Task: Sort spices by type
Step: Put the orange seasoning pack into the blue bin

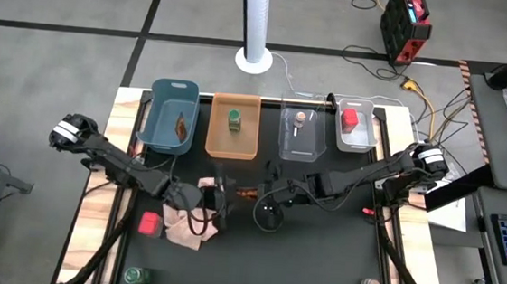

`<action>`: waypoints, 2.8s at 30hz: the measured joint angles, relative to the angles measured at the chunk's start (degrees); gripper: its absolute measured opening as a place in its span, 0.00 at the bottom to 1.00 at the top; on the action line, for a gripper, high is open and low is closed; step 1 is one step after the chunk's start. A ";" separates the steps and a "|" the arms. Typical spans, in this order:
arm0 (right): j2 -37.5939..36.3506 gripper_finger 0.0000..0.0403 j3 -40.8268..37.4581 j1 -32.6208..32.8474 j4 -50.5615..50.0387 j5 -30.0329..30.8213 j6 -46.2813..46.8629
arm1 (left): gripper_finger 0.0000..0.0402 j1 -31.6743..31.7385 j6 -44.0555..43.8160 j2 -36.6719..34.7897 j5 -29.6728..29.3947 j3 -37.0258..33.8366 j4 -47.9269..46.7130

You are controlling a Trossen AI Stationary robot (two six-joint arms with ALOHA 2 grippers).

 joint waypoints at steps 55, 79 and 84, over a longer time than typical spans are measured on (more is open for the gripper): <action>0.37 0.06 -10.71 2.89 12.25 -1.32 -5.68 | 0.62 -2.04 -17.54 3.25 -1.61 4.15 -12.96; 0.37 0.15 -10.82 1.44 15.77 -1.07 -10.62 | 0.02 0.98 -13.08 3.87 5.37 4.15 -5.68; -0.10 0.22 -10.82 1.46 15.85 -1.05 -4.64 | 0.00 0.30 -15.70 3.87 1.58 4.15 -6.65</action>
